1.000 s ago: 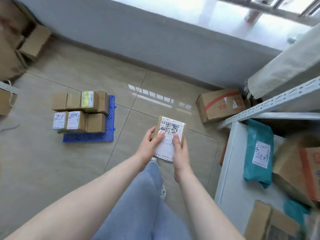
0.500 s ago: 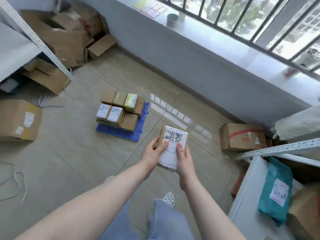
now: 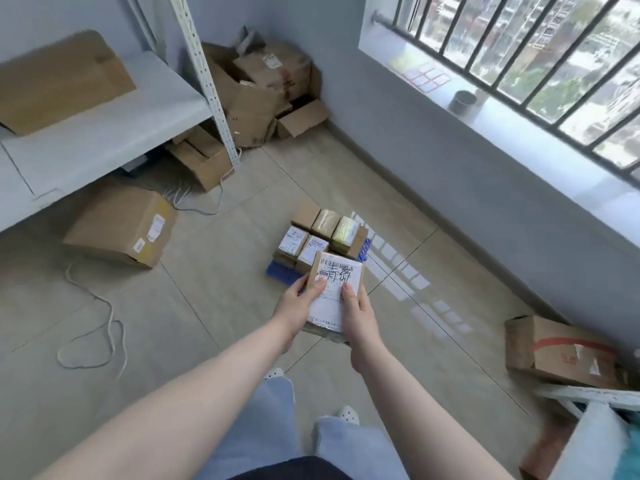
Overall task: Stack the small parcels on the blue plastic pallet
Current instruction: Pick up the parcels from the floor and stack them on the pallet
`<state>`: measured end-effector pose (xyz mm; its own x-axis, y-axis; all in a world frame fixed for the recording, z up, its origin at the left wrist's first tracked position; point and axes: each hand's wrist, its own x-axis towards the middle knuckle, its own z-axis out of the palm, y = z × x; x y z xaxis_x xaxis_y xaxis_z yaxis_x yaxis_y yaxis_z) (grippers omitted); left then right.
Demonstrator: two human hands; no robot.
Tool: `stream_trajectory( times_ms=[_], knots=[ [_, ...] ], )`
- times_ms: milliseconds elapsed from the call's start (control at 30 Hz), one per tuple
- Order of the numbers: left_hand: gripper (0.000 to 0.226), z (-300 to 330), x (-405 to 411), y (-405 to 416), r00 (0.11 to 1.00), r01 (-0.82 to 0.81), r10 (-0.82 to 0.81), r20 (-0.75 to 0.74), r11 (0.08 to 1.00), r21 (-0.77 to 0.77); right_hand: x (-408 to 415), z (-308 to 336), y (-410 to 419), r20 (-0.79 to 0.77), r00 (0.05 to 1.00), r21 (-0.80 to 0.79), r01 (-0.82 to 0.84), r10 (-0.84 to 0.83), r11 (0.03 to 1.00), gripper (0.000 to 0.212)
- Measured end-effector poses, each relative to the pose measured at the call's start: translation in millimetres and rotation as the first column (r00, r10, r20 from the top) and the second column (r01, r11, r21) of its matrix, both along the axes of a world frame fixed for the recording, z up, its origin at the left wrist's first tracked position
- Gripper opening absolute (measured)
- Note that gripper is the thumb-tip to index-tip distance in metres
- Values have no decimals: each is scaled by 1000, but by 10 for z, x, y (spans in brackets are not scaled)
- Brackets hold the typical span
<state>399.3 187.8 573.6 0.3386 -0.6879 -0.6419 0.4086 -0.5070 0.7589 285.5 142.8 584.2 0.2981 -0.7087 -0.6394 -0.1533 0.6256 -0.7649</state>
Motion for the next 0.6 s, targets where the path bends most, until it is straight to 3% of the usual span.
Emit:
stream_trajectory(
  times_ms=[267,600],
  knots=[
    [42,54,49,105,995,-100,99,-20,994,-39,114,149,0,-31,995,-51,-93,91,994,33],
    [38,-13,241,-7,998,-64,63,-32,997,-32,302,62,-74,-53,997,-28,-61,60,998,24]
  ],
)
